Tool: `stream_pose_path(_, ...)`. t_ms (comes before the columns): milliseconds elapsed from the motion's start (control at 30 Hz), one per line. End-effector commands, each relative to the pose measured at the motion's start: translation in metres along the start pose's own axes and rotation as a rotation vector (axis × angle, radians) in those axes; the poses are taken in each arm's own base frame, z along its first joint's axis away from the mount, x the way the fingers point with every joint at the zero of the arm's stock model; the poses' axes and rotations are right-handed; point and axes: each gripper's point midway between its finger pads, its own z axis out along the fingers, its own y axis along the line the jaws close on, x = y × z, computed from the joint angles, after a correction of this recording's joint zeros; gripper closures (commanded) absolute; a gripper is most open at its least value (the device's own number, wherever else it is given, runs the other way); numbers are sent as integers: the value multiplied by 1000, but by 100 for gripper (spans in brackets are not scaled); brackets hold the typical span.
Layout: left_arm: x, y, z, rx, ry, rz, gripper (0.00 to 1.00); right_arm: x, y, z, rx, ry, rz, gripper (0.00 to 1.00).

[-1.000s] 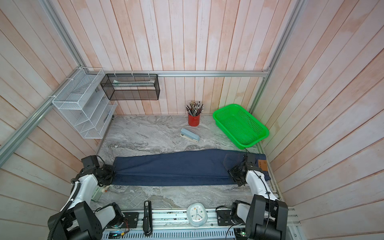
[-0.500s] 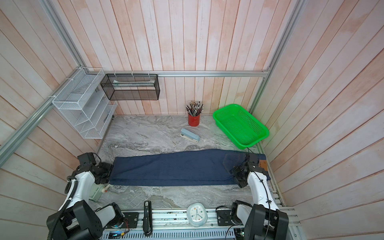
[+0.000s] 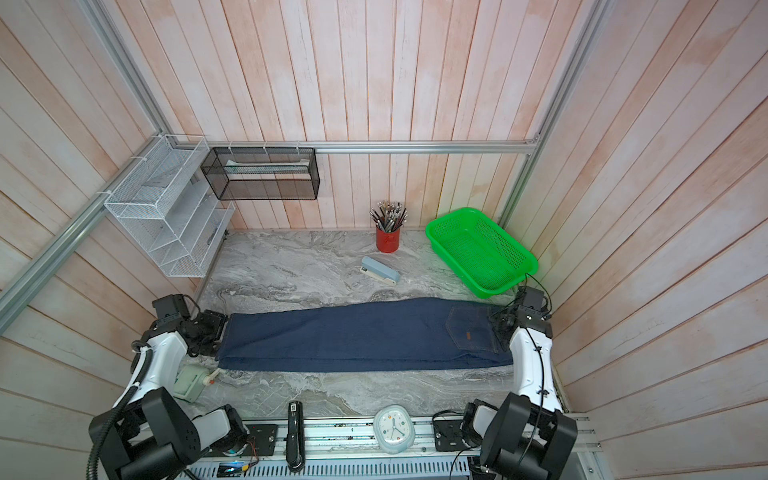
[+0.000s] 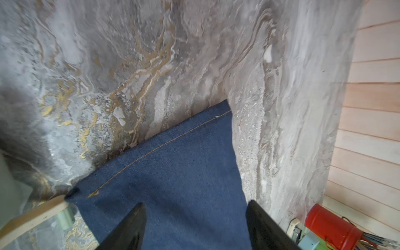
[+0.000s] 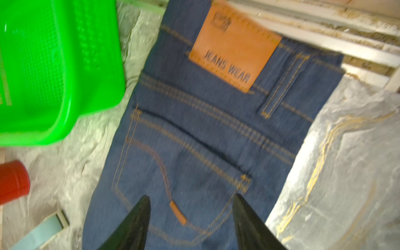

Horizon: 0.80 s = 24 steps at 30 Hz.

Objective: Fold and stack the trousers
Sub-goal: Smooth out the trousers at the center of the table.

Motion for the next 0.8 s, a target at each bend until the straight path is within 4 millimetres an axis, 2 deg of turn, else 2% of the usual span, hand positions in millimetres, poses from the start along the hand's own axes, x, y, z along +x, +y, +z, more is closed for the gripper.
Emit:
stream_pose_path(0,7,-8,19,36,44,46,28,-17,-1,24,-49,-11,97,49)
stream_pose_path(67,8,-11,28,34,65,61,31,-15,3,38,-90,40,108,57)
stream_pose_path(133,8,-8,35,8,82,62,31,-9,-2,52,-90,89,137,61)
stream_pose_path(267,0,-1,37,-28,67,58,30,1,-15,72,-66,124,165,61)
stream_pose_path(400,-17,9,25,-52,24,31,26,6,-26,81,-34,139,167,61)
stream_pose_path(600,-51,17,1,-87,-52,42,22,2,-24,77,-40,130,152,60)
stream_pose_path(700,-54,1,-3,-16,-41,94,24,-1,-11,66,-85,120,139,60)
stream_pose_path(767,-42,-21,0,83,1,149,28,1,3,58,-112,115,104,60)
